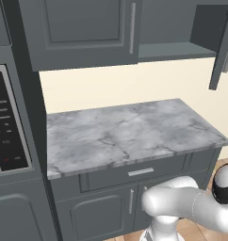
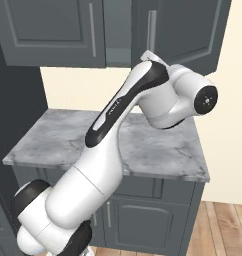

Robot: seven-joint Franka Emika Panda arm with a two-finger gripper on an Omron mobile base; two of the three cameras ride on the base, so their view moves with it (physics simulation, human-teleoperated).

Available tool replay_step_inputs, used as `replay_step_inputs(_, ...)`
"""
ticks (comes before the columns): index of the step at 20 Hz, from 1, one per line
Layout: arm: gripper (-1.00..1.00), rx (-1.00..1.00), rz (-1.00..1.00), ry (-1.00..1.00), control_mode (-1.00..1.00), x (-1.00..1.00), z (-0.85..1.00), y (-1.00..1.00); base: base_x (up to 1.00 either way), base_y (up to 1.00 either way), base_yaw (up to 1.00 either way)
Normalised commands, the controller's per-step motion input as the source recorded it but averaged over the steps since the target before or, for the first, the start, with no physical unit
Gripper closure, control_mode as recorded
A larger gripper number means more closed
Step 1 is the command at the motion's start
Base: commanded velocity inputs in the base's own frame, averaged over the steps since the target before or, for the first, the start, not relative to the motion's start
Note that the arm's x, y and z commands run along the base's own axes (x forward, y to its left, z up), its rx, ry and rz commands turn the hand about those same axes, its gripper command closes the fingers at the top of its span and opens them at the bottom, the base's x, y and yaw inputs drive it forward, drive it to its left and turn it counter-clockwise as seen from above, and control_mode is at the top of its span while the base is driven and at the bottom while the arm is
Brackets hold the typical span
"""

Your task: Close all open cabinet doors.

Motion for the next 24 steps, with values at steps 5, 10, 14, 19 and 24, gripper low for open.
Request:
replay_step_inputs(5,-1.0,0.0,0.0,0.0,-1.0,0.46,0.0,0.14,0.0,0.0,0.0)
replay_step_inputs(10,-1.0,0.0,0.0,0.0,-1.0,0.36,0.0,0.16,0.0,0.0,0.0)
replay_step_inputs(14,-1.0,0.0,0.0,0.0,-1.0,0.35,0.0,0.16,0.0,0.0,0.0)
replay_step_inputs(19,-1.0,0.0,0.0,0.0,-1.0,0.53,0.0,0.28,0.0,0.0,0.0)
replay_step_inputs(24,-1.0,0.0,0.0,0.0,-1.0,0.58,0.0,0.24,0.0,0.0,0.0)
